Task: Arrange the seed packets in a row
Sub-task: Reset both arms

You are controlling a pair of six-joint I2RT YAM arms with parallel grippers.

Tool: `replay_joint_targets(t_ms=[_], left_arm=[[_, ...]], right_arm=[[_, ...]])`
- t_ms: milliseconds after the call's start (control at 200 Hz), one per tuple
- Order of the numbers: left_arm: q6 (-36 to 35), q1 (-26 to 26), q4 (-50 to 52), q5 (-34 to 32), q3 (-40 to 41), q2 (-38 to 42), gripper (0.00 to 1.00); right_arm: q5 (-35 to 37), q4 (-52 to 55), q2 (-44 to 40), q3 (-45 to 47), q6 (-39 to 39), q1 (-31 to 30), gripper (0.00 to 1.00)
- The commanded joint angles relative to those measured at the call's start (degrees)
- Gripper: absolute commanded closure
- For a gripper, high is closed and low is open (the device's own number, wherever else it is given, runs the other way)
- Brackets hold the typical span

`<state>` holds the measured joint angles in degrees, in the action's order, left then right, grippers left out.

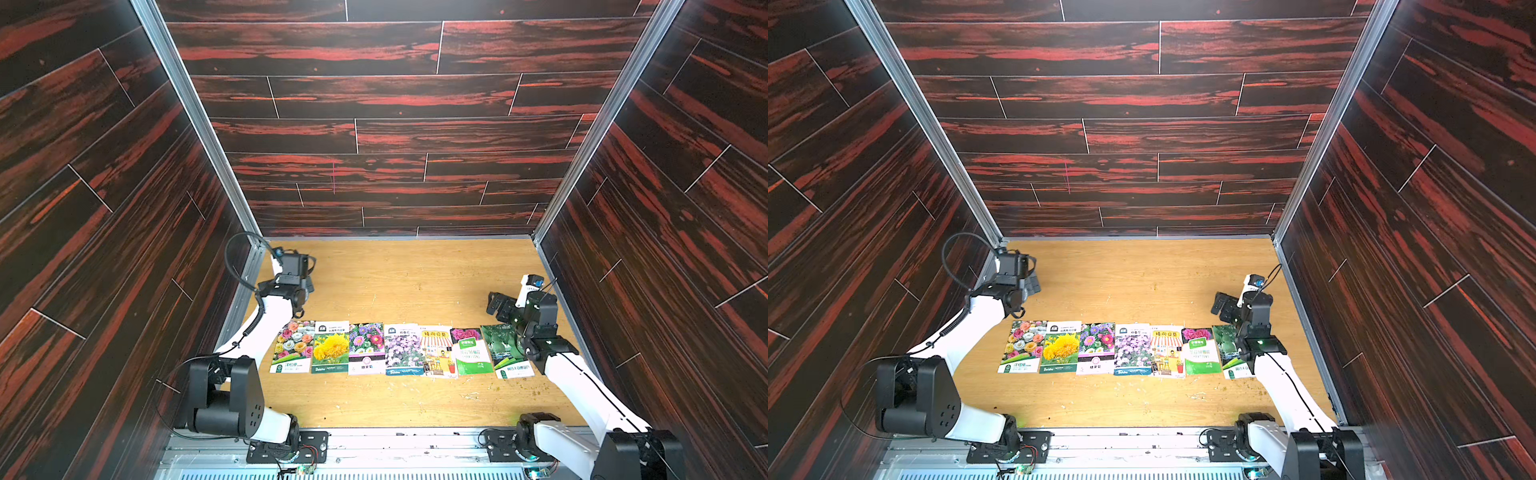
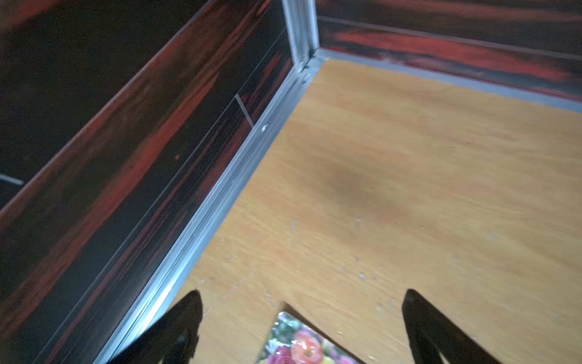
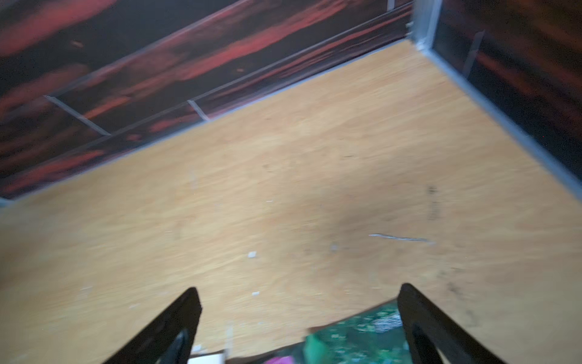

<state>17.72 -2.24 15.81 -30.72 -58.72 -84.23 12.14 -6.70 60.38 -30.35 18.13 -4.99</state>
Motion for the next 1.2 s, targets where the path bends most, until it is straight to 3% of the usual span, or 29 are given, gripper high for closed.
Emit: replay_joint_targets(t_ms=[0, 200, 406, 741, 897, 987, 1192], left_arm=[[-0.7, 3.6, -6.1, 0.9, 3.7, 0.1, 0.0], [-4.0, 6.4, -15.6, 1.5, 8.4, -1.2, 0.0], [-3.4, 8.0, -19.6, 3.5, 10.3, -4.2, 0.0], [-2.9, 8.0, -33.2, 8.4, 17.5, -5.9, 0.01], [-3.8, 7.9, -40.8, 9.9, 23.4, -2.9, 0.03], [-7.0, 7.6, -48.6, 16.0, 28.1, -1.2, 0.03], [-8.0, 6.5, -56.3, 15.0, 32.6, -0.5, 0.0]], right_arm=[[9.5, -5.3, -0.4, 2.3, -4.3, -0.4, 0.01], [16.1, -8.5, 3.1, 3.0, -3.7, -0.4, 0.01], [19.1, -13.2, 0.5, 7.6, -1.8, -0.8, 0.01], [25.6, -22.5, 6.5, 8.9, -9.7, -0.8, 0.01], [21.5, -31.2, 10.6, 11.5, -12.2, -0.4, 0.02], [19.6, -36.6, 12.6, 13.3, -12.8, 0.3, 0.02], [14.3, -46.5, 12.6, 16.9, -14.3, 2.3, 0.02]])
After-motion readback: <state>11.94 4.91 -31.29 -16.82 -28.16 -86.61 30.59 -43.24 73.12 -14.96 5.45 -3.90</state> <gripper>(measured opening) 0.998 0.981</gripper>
